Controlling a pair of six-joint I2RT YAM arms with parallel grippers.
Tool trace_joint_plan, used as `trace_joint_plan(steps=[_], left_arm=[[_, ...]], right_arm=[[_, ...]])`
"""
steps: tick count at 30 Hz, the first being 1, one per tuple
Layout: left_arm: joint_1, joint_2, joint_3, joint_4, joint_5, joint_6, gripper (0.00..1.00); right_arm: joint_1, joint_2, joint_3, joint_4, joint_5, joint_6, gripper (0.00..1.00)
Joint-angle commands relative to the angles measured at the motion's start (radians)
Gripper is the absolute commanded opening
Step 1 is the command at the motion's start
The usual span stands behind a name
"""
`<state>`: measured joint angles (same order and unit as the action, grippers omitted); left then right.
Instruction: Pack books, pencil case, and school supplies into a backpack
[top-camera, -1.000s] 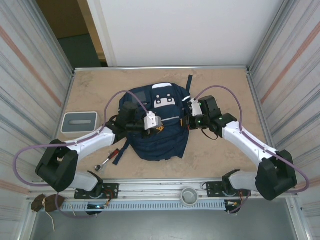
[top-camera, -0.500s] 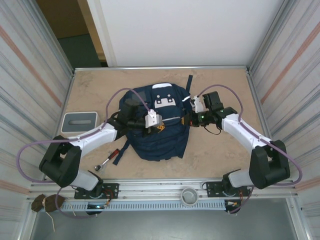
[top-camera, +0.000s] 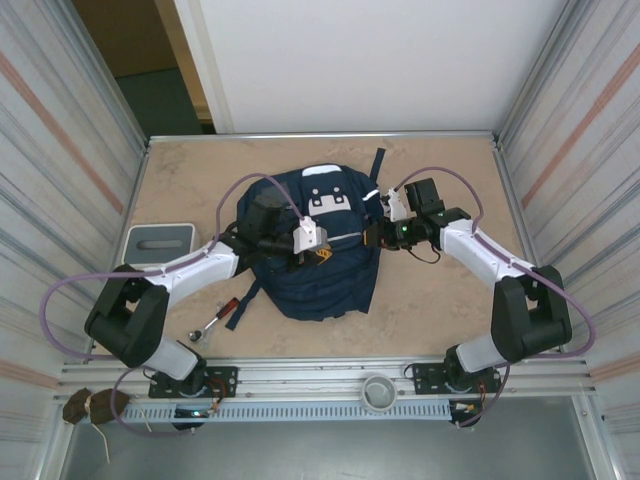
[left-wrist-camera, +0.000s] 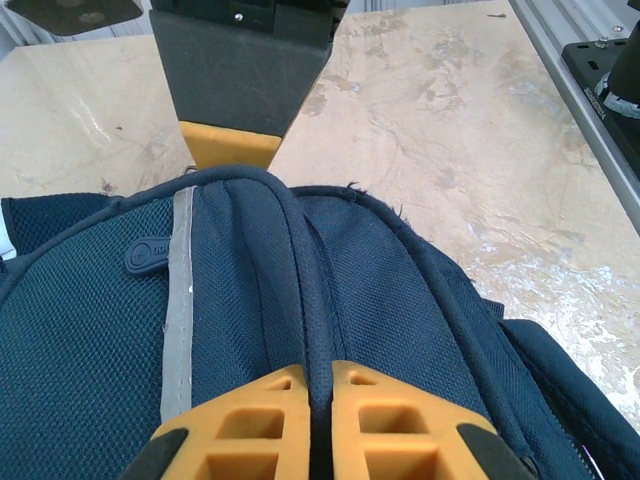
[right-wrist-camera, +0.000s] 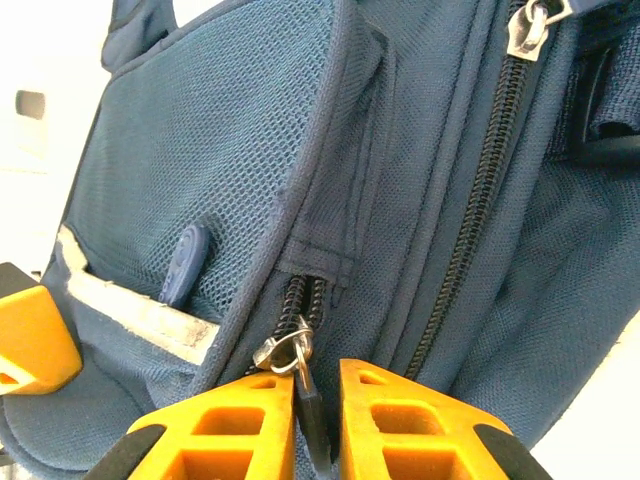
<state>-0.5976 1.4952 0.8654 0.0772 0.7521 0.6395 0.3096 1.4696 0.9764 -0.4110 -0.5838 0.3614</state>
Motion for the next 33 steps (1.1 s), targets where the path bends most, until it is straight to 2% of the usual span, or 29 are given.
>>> trace_joint_plan(steps=[1,7,13,21,33], left_arm=[[-0.024,-0.016,0.037,0.010,0.140,0.029,0.02],[-0.024,-0.020,0.030,0.010,0.126,0.029,0.02],[-0.024,-0.024,0.027,0.010,0.113,0.032,0.02],[-0.025,-0.020,0.027,0.019,0.115,0.027,0.03],[-0.073,0.060,0.088,0.033,0.120,0.021,0.05]], right_arm=[[-0.026,0.027,0.038,0.055,0.092,-0.004,0.20],[-0.027,0.017,0.038,0.053,0.081,-0.011,0.27],[-0.030,-0.066,0.001,0.005,0.138,-0.032,0.34],[-0.044,-0.205,-0.044,-0.027,0.175,-0.032,0.37],[-0.049,-0.338,-0.069,0.006,0.342,0.008,0.43]])
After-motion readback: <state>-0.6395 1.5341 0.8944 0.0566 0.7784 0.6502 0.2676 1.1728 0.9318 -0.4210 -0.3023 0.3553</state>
